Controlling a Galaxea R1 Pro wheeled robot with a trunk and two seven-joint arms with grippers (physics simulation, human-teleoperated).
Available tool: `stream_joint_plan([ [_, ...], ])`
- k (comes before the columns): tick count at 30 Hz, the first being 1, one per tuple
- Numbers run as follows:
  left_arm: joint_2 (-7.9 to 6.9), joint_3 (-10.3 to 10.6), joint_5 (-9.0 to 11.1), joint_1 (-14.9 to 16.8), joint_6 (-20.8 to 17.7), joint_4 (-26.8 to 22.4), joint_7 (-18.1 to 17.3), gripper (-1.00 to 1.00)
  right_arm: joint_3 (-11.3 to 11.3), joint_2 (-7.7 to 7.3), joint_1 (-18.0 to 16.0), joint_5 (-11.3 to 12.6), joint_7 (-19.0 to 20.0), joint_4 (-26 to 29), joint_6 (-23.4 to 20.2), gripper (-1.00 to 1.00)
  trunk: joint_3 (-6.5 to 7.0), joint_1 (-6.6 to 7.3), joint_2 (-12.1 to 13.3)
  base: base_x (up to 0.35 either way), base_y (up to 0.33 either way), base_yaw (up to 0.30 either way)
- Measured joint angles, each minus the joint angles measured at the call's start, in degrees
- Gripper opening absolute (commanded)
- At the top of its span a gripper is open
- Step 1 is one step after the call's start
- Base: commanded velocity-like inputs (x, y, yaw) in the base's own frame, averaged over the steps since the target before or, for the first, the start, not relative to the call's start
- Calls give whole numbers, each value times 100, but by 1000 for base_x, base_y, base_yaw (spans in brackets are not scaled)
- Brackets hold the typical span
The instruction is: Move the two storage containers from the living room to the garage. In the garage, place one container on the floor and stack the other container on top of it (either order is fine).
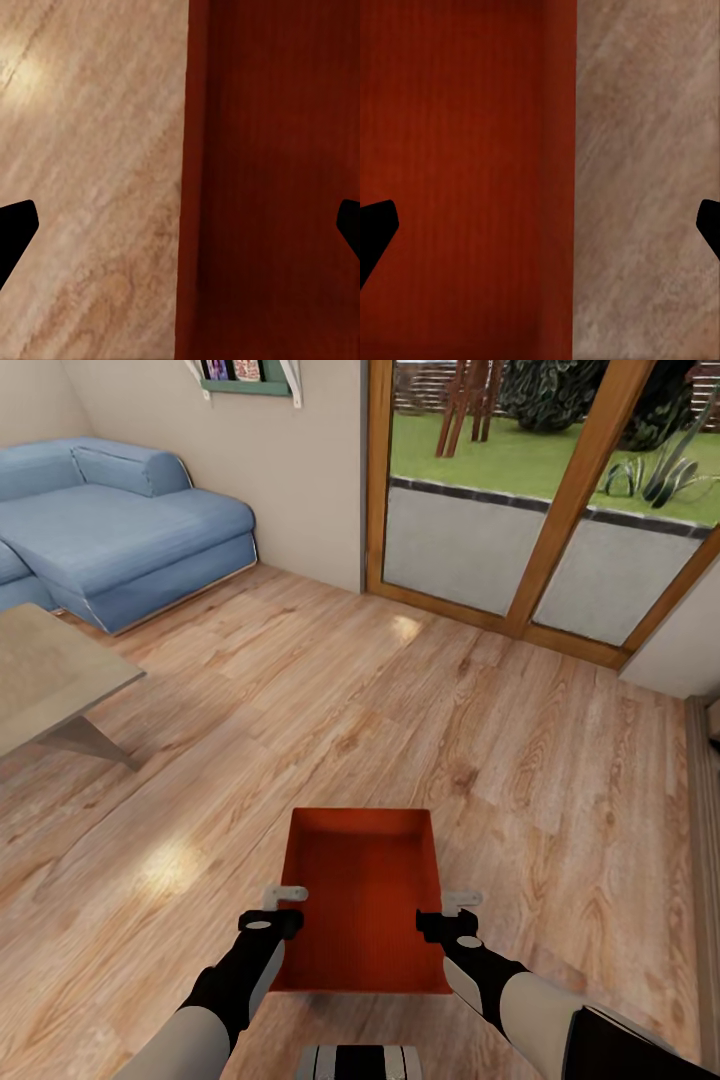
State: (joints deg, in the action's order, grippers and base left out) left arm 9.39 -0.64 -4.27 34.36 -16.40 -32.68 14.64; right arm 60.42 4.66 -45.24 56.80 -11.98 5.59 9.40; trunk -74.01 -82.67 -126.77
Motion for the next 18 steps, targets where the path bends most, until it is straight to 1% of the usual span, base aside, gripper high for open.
stream_joint_plan([
  [18, -1, 0, -1, 0, 0, 1, 21, 100, 0, 0, 0, 0, 0, 0, -3, 100, -323, -395, -722, 0, 0, 0],
])
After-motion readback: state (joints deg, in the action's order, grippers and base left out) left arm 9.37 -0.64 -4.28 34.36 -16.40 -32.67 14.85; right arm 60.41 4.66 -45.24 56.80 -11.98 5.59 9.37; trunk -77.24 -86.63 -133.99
